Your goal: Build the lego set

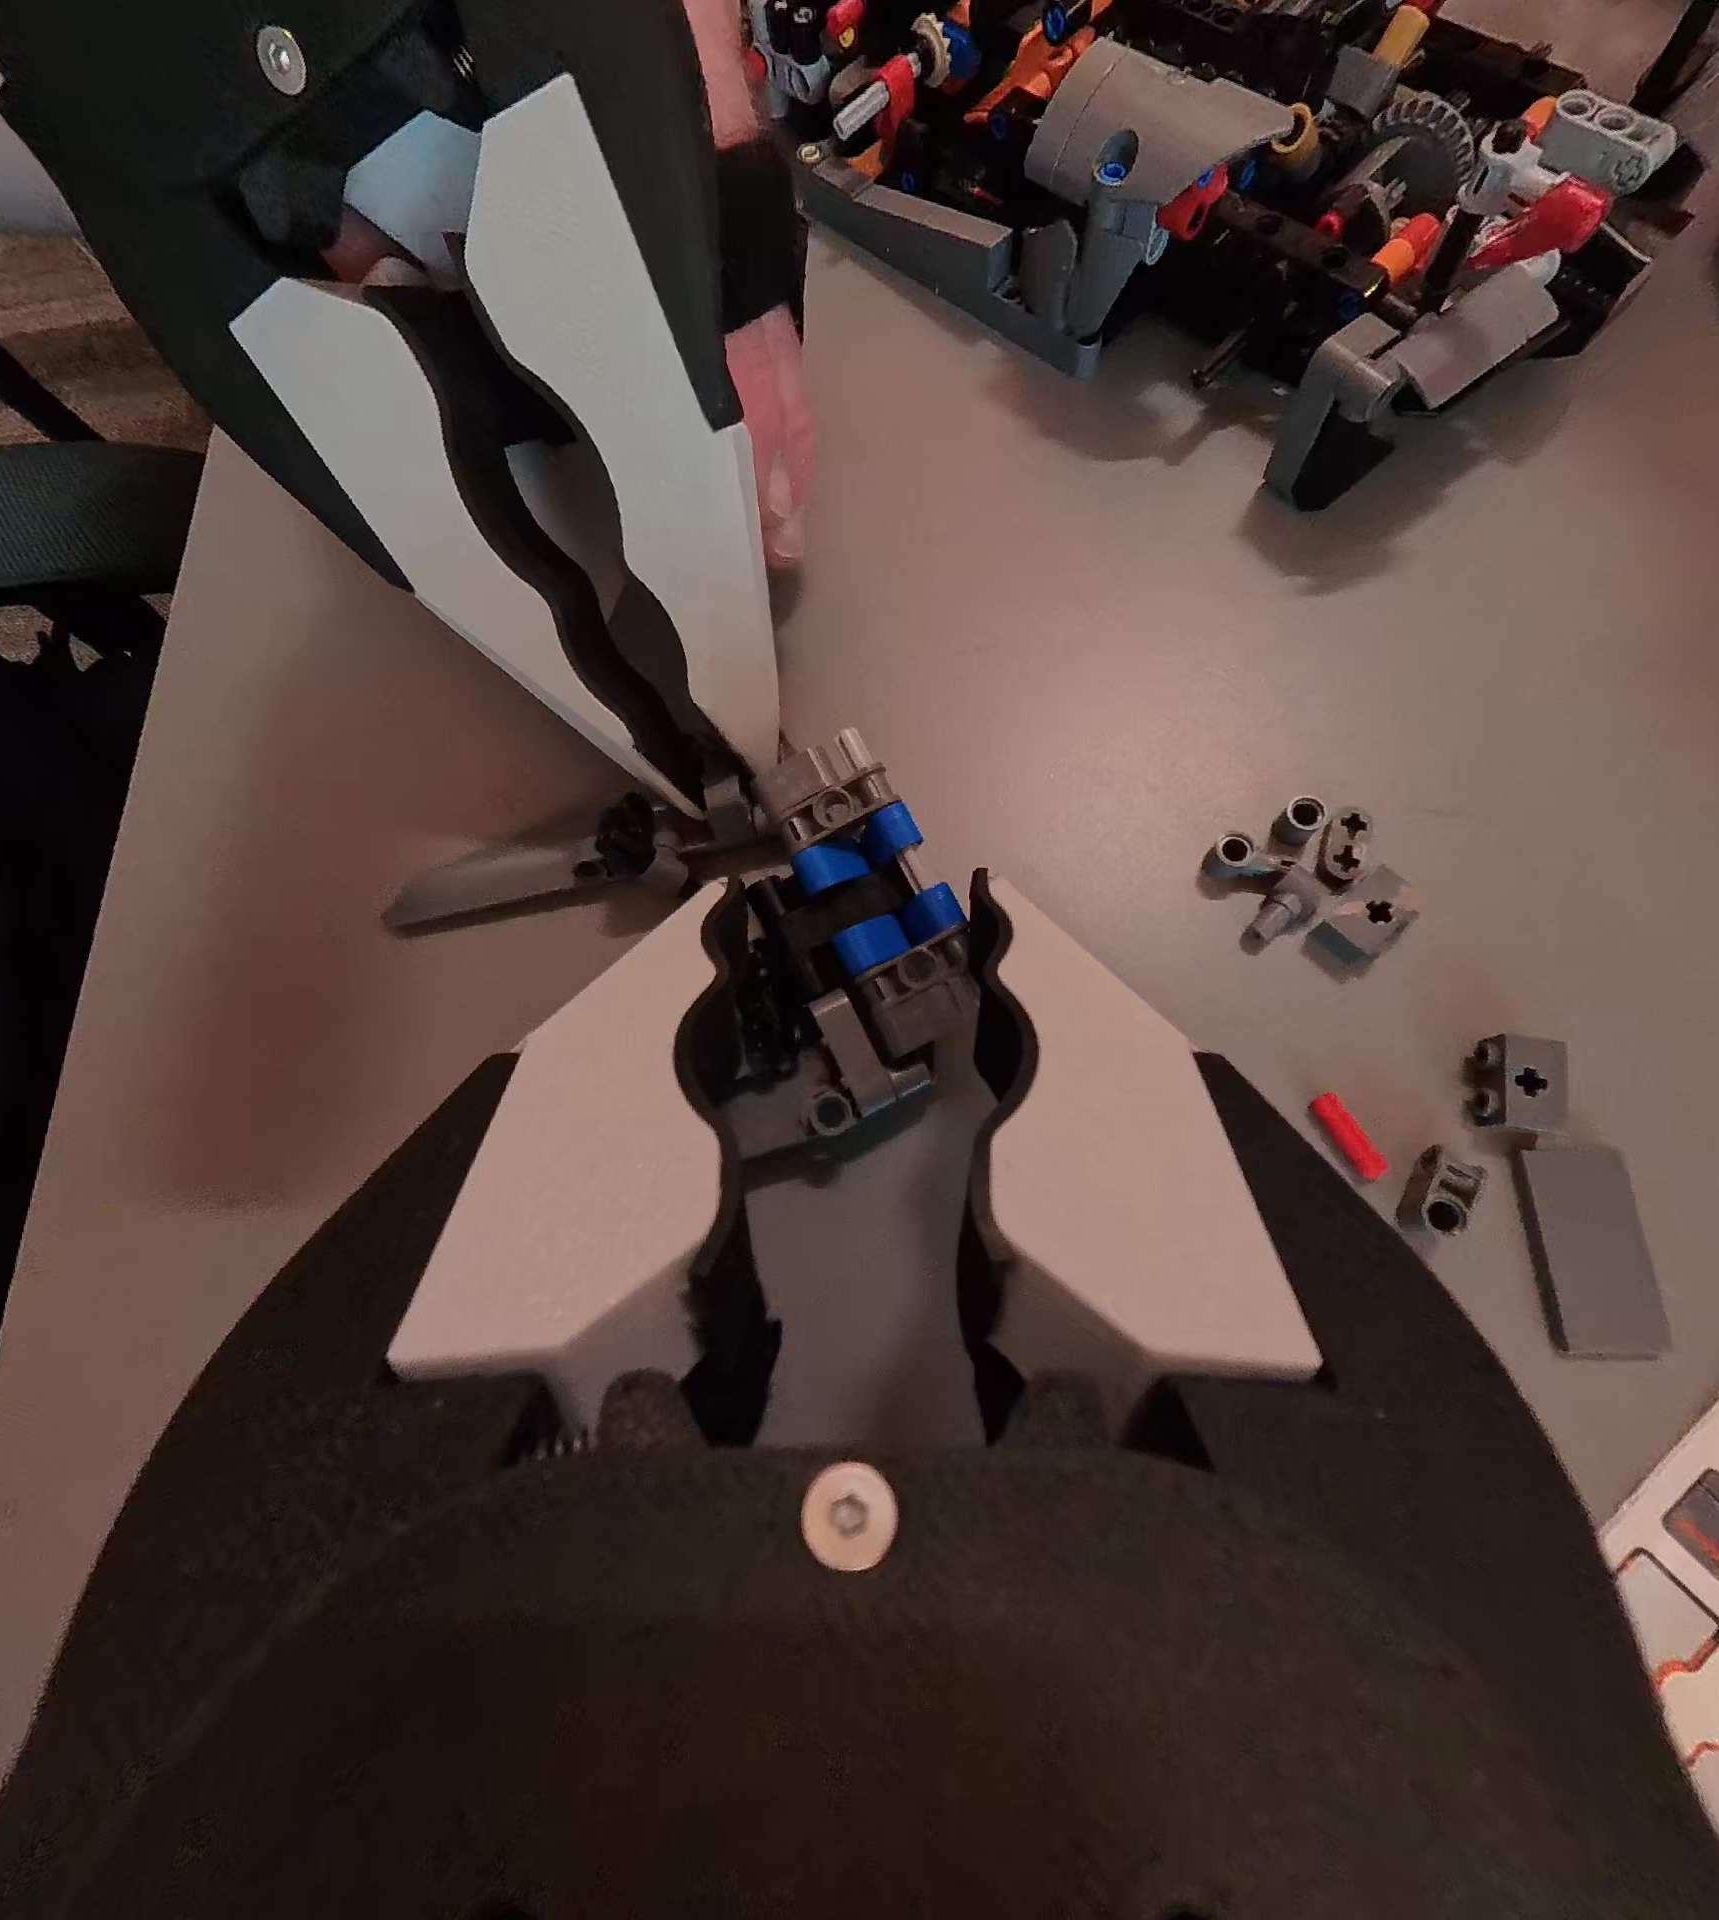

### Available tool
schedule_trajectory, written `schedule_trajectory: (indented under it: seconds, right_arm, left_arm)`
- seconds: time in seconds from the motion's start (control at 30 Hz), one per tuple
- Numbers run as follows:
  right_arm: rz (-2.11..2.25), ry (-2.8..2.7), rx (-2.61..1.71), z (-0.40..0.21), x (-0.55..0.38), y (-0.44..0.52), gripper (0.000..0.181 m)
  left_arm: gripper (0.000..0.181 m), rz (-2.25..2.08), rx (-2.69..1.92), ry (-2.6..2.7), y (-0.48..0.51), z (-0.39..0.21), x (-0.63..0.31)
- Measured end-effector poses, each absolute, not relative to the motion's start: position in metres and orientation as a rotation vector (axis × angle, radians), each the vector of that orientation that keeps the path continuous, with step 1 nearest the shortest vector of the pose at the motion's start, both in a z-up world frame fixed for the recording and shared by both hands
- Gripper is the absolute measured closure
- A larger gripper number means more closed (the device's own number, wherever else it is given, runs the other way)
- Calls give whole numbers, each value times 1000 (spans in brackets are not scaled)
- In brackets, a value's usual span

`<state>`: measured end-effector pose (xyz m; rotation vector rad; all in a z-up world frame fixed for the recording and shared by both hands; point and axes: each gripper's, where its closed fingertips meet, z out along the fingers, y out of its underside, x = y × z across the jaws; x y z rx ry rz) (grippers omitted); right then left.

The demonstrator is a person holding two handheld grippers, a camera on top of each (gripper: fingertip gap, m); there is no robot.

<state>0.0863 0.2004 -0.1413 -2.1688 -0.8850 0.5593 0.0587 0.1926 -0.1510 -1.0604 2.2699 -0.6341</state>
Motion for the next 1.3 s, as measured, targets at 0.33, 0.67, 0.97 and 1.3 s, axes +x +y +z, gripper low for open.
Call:
schedule_trajectory:
  seconds: [0.33,0.67,0.97,1.3]
  right_arm:
    - [534,-879,-2181,-141,82,202,141]
    - [512,-881,-2187,-147,88,203,139]
    - [520,-886,-2181,-148,86,204,143]
    - [535,-896,-2179,-148,85,202,145]
  left_arm:
    - [175,-595,-1082,2292,195,-151,58]
    - [174,-583,-1080,2298,196,-153,59]
    - [174,-574,-1065,2309,195,-153,60]
    - [174,-557,-1061,2321,194,-154,59]
